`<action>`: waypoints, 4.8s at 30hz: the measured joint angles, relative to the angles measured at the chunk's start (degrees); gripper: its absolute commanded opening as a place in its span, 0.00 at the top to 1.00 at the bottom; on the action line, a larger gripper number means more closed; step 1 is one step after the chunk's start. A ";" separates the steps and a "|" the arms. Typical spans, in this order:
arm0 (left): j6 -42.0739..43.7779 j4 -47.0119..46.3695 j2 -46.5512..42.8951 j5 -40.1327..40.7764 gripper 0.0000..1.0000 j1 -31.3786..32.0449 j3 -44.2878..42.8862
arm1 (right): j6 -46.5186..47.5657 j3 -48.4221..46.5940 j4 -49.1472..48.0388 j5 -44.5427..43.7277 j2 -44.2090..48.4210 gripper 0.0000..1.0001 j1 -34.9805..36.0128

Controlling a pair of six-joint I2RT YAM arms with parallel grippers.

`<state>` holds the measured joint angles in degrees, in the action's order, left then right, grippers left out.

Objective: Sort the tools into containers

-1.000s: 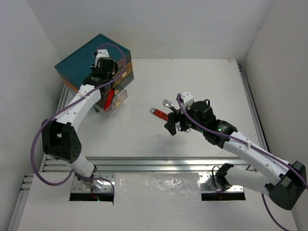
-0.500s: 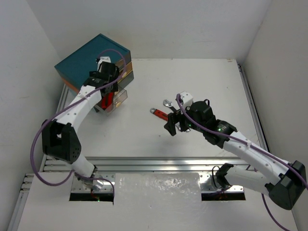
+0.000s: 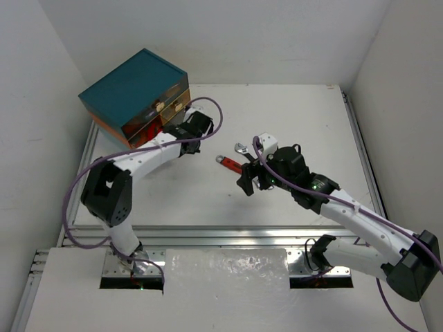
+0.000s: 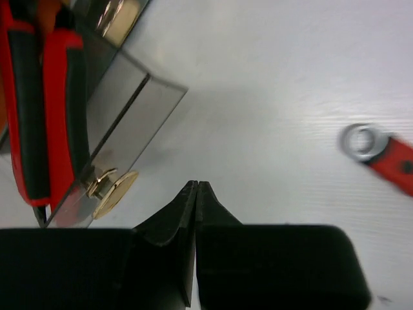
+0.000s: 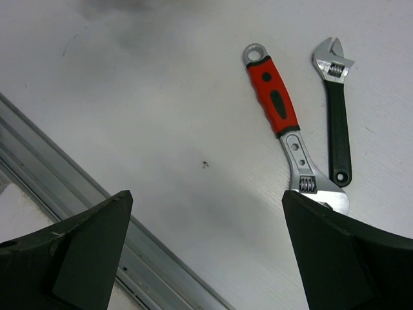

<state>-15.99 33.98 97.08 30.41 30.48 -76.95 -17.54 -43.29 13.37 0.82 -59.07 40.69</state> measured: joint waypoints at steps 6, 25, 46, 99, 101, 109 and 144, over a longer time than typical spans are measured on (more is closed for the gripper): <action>-2.38 5.09 6.34 7.08 1.00 -2.49 0.63 | 0.48 2.14 -0.55 -1.14 0.15 0.01 -0.07; 2.56 7.32 20.41 17.38 1.00 -14.27 -12.68 | 0.87 2.69 -3.10 -0.61 -2.43 0.01 -0.55; 20.35 -8.15 17.44 28.87 1.00 -10.84 -7.06 | 0.39 3.34 -5.60 3.89 -2.56 0.01 -0.59; 49.16 -43.78 39.95 36.35 0.55 -7.61 -12.31 | -7.17 9.11 -12.98 11.45 -1.70 0.01 -3.43; 49.75 -44.28 40.06 36.48 0.47 -7.63 -12.31 | -7.17 9.11 -13.25 11.61 -2.08 0.01 -3.43; 51.12 -46.84 40.63 36.76 0.76 -7.76 -12.26 | -7.41 9.11 -13.92 12.52 -2.95 0.01 -3.43; 21.24 -22.12 33.03 38.03 0.67 9.70 -8.63 | -7.50 9.11 -12.35 12.22 2.91 0.01 -3.43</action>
<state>5.26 11.86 130.10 68.45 40.18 -85.58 -25.04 -34.17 1.02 13.04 -56.16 37.26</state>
